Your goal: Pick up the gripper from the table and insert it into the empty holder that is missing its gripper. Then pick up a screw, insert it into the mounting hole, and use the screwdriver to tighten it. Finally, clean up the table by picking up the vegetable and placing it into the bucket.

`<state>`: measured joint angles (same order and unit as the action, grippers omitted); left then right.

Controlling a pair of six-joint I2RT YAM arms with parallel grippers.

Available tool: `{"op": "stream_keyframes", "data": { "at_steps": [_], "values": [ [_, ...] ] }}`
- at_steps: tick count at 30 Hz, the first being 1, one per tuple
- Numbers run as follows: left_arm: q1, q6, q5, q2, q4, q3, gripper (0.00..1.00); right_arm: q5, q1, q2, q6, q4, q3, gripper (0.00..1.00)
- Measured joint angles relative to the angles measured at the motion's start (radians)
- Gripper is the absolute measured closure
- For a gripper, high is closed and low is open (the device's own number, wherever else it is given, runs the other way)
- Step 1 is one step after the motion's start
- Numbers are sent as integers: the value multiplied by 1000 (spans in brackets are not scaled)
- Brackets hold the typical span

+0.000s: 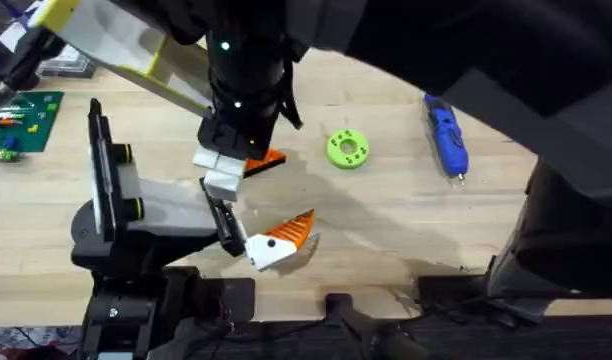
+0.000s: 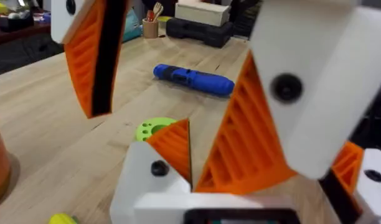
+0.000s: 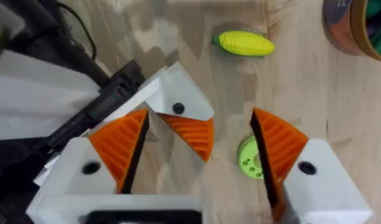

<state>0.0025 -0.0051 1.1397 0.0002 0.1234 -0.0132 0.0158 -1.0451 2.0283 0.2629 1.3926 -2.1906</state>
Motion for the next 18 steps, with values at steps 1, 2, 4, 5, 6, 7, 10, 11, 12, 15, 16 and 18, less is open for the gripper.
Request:
{"op": "stream_keyframes", "data": {
  "at_steps": [1,2,4,5,6,7,10,11,12,15,16,18],
  "values": [
    [0,0,0,0,0,0,12,0,0,0,0,0,0,6],
    [0,0,0,0,0,0,12,0,0,0,0,2,-1,6],
    [0,1,1,0,0,0,12,0,0,0,0,9,-6,7],
    [0,3,1,0,0,0,12,0,-1,0,0,15,-8,7],
    [0,4,0,0,0,0,12,1,-2,0,0,21,-11,7],
    [0,4,0,0,0,0,12,1,-3,0,0,26,-14,7],
    [0,4,0,0,0,0,12,5,-7,-2,15,41,-18,6],
    [0,4,0,0,0,0,12,9,-6,-4,22,51,-18,6],
    [0,4,0,0,0,0,12,12,-5,-8,26,62,-18,6],
    [0,4,0,0,0,0,12,33,6,-32,37,104,-18,6],
    [0,4,0,0,0,0,12,40,13,-43,38,110,-19,6],
    [0,4,0,0,0,0,12,54,33,-70,41,117,-19,6]
  ]
}}
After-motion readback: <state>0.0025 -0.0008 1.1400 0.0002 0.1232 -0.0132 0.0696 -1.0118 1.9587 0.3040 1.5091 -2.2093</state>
